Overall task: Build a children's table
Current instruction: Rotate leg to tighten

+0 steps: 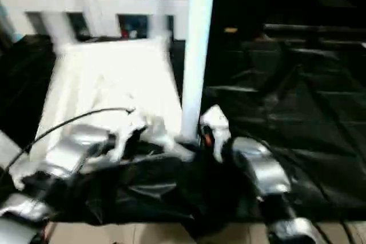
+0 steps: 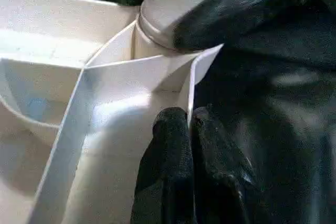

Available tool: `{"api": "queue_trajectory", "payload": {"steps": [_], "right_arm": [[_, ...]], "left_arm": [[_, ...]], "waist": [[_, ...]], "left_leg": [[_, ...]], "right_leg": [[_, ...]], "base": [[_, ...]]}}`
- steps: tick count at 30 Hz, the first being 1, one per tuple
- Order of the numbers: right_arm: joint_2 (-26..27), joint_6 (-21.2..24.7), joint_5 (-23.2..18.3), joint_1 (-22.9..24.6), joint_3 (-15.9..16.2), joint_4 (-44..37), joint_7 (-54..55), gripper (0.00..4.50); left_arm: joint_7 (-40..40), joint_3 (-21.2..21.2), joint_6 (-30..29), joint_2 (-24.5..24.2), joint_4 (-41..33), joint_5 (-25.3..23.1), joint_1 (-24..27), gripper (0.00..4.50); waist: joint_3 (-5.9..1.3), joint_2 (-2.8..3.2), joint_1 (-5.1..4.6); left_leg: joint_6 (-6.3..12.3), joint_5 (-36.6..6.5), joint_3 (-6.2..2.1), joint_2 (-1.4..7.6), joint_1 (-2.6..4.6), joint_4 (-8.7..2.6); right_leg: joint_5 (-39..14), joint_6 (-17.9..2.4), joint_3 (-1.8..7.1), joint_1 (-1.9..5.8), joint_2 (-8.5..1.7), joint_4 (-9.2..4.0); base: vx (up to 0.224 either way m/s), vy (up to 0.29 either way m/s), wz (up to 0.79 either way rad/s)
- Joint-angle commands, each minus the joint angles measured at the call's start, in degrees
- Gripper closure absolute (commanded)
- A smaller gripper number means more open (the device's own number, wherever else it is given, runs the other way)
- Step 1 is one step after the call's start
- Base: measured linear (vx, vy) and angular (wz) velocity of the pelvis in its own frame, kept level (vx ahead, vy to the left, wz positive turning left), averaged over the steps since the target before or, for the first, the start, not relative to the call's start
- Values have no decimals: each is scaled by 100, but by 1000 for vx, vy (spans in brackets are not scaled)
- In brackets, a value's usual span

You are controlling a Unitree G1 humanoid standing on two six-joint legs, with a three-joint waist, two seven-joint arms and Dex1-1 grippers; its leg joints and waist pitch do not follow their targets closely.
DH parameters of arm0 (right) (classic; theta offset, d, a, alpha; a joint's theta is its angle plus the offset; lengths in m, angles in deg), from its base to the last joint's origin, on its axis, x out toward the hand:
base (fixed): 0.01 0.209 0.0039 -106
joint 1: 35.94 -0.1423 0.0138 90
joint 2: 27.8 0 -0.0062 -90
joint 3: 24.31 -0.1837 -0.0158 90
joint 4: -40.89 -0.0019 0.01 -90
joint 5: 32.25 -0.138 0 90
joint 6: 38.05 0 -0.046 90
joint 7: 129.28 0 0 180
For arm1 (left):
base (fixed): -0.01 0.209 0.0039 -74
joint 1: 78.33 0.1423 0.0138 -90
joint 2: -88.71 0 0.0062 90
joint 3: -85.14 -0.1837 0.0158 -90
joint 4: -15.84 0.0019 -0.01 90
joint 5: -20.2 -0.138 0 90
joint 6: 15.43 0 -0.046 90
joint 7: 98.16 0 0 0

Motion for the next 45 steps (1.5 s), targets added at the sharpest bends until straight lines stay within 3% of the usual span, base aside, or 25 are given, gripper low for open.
{"api": "queue_trajectory", "payload": {"steps": [1,4,6,8,9,12,14,18,21,23,26,29,31,35,40,45], "right_arm": [[354,160,341,29,403,211,465,196],[765,311,594,-147,430,460,1229,197],[765,311,594,-147,430,460,1229,197],[833,119,625,-177,443,474,1191,197],[833,119,625,-177,443,474,1191,151],[823,58,353,-220,278,437,985,132],[596,49,318,-181,364,212,553,103],[201,-28,278,-126,473,-47,-196,96],[-459,57,-44,23,669,-527,-1467,96],[-587,95,-112,56,712,-631,-1686,96],[-1015,276,-239,154,870,-935,-2461,96],[-1103,309,-216,159,923,-961,-2629,111],[-1177,336,-208,164,998,-1001,-2753,111],[-1140,351,-258,166,1028,-1050,-2767,149],[-1074,441,-312,201,1009,-1097,-2802,192],[-811,320,-259,231,825,-871,-2281,204]], "left_arm": [[634,-4,10,431,170,11,-234,450],[1291,82,-247,887,268,-43,-403,450],[1291,82,-247,887,268,-43,-403,450],[1219,7,-203,956,205,-86,-384,450],[1219,7,-203,956,205,-86,-384,450],[907,-125,-68,909,132,-98,-313,450],[621,-178,61,778,61,-54,-257,450],[98,-258,63,533,-128,73,-162,450],[-692,-350,153,172,-384,268,-33,450],[-860,-373,183,100,-431,303,-11,450],[-1422,-457,218,-168,-545,386,46,450],[-1570,-482,242,-269,-543,360,54,450],[-1718,-482,213,-364,-579,397,69,450],[-1886,-488,174,-440,-609,434,65,450],[-1920,-481,158,-439,-596,423,62,450],[-1597,-412,176,-346,-489,327,44,450]], "waist": [[-236,-94,-31],[-225,-93,-57],[-228,-93,-67],[-235,-62,-65],[-240,-71,-67],[-254,-48,-56],[-261,-58,-49],[-299,-47,-22],[-319,-52,22],[-336,-36,61],[-348,-40,194],[-334,-43,238],[-309,-45,250],[-287,-45,231],[-314,-29,230],[-320,-29,224]], "left_leg": [[-52,-1915,-208,295,95,-482],[-33,-1935,-224,290,77,-485],[-57,-1973,-242,283,77,-489],[-13,-2018,-253,295,56,-513],[-4,-2011,-249,296,50,-515],[42,-1926,-237,312,47,-526],[84,-1906,-223,311,42,-521],[235,-1517,-199,331,18,-495],[478,-1131,-159,336,36,-440],[638,-802,-148,343,22,-413],[874,-334,-116,362,43,-363],[832,-426,-117,368,31,-371],[632,-743,-124,371,51,-405],[336,-1091,-141,374,77,-453],[360,-859,-142,361,56,-433],[427,-764,-136,357,50,-418]], "right_leg": [[-2963,-921,205,110,-328,-573],[-3225,-802,193,94,-337,-604],[-3370,-701,176,96,-334,-619],[-3183,-707,177,104,-336,-631],[-3101,-717,178,106,-329,-625],[-2637,-896,196,113,-326,-583],[-2412,-984,200,135,-320,-567],[-1689,-1241,214,194,-330,-481],[-977,-1494,224,207,-316,-405],[-435,-1676,224,231,-311,-325],[236,-1860,209,243,-301,-226],[-20,-1838,201,247,-316,-233],[-588,-1744,206,232,-322,-294],[-1200,-1558,225,210,-321,-355],[-807,-1587,230,233,-325,-313],[-650,-1633,224,234,-326,-304]], "base": [[0,0,0],[0,0,0],[0,0,0],[0,0,0],[0,0,0],[0,0,0],[0,0,0],[0,0,0],[54,-7,3],[66,-7,5],[19,-1,1],[0,0,0],[0,0,0],[0,0,0],[0,0,0],[0,0,0]]}}
